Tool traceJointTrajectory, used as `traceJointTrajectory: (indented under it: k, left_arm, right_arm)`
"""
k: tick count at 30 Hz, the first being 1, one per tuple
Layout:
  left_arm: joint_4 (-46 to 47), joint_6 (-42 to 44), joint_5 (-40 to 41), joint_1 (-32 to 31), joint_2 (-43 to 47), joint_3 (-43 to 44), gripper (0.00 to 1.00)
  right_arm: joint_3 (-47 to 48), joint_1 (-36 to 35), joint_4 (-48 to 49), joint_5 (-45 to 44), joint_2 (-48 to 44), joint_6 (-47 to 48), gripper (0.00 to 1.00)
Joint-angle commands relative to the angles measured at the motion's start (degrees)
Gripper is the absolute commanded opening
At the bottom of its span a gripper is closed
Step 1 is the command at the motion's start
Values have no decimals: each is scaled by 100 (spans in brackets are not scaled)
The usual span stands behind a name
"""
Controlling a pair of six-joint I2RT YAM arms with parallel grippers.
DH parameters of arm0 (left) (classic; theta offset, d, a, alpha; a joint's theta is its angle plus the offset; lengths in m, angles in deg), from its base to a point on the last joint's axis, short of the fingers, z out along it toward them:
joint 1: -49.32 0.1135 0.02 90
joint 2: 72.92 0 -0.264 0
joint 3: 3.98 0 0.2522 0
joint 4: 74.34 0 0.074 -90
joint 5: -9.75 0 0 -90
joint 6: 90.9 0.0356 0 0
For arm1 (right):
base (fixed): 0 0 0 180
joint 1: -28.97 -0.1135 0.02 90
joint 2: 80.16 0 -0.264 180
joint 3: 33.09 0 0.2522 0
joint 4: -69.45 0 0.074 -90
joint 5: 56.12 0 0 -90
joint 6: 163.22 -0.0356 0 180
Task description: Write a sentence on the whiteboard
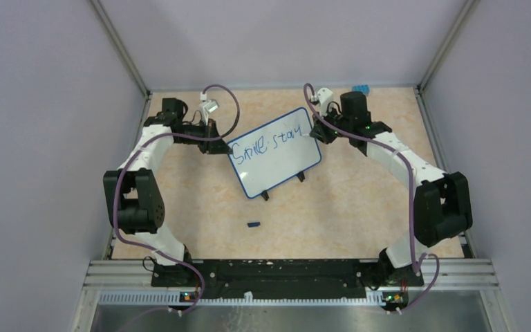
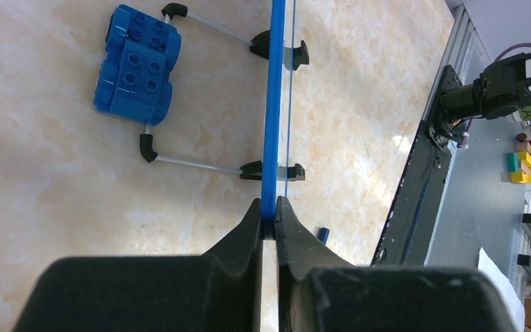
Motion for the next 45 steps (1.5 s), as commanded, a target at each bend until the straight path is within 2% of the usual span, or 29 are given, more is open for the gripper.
traceJointTrajectory:
  k: [1,14,21,26,34,40,45]
  left_arm:
    - [99,308,171,-56,-18,187,0]
    - [118,294,162,-56,-26,179,0]
    - [88,262,37,-56,17,222,1]
    - [86,177,-233,-49,40,283,17]
    - [31,72,-556,188,272,156,45]
    - [400,-20,-840,575,640,-509,52]
    - [1019,-221,-1070,630,742,-1035,56]
  right_arm:
    - [-193,54,149,100,-217,88,0]
    - [-117,-287,176,214,-150,-57,0]
    - [58,-313,-176,683,-436,-98,0]
    - [67,-356,-600,1312,-699,-48,0]
    - [-154,-841,-500,1499,-924,-210,0]
    - [-385,-1437,-133,1459,-778,-514,0]
    - [-552,-1759,380,1203,-742,-669,0]
